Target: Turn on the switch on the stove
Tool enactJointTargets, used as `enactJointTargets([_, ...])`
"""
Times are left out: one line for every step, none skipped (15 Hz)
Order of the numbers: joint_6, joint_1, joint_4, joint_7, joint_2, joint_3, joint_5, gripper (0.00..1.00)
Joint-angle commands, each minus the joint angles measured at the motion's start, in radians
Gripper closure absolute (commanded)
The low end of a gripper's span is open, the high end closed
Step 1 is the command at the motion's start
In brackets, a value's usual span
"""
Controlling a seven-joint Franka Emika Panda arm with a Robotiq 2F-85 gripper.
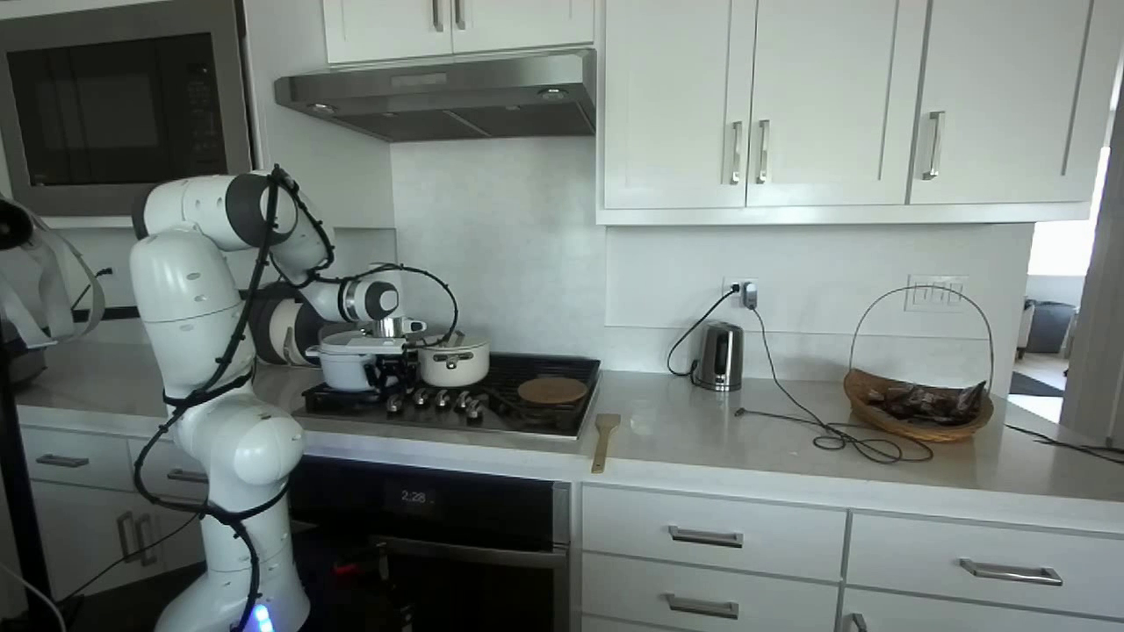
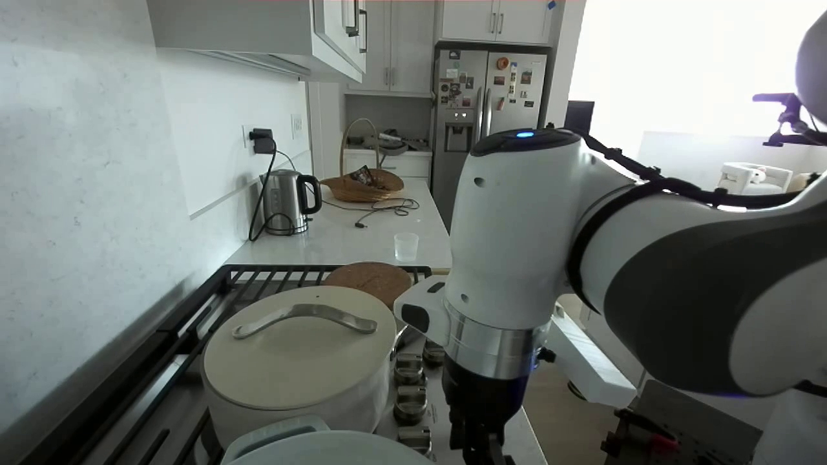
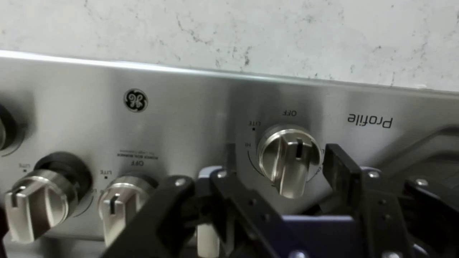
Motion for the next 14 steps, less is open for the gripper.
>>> enactJointTargets([0.026,-0.002,0.005,0.018,0.013,0.003,-0.017,0.59])
enactJointTargets([0.029,-0.002,0.006,0.020,0.015,0.004,-0.018,0.69])
enactJointTargets([0.031,-0.002,0.008,0.021,0.017,0.004,-0.019,0.77])
enactJointTargets([0.033,-0.002,0.011,0.023,0.017,0.005,-0.021,0.84])
enactJointTargets([0.033,0.001,0.013,0.022,0.017,0.007,-0.021,0.92])
enactJointTargets([0.033,0.003,0.014,0.022,0.017,0.009,-0.021,0.98])
enactJointTargets([0.034,0.003,0.013,0.022,0.016,0.009,-0.021,0.99])
enactJointTargets([0.034,0.002,0.013,0.021,0.016,0.009,-0.021,0.95])
enactJointTargets([0.033,0.002,0.012,0.025,0.015,0.009,-0.021,0.95])
enactJointTargets([0.031,0.002,0.013,0.025,0.014,0.009,-0.021,0.95])
enactJointTargets([0.028,0.001,0.013,0.027,0.013,0.008,-0.019,0.95])
enactJointTargets([0.027,0.000,0.013,0.027,0.016,0.007,-0.016,0.95])
enactJointTargets([0.024,-0.001,0.016,0.025,0.023,0.005,-0.011,0.95])
enactJointTargets([0.021,-0.004,0.019,0.029,0.036,0.003,-0.009,0.95])
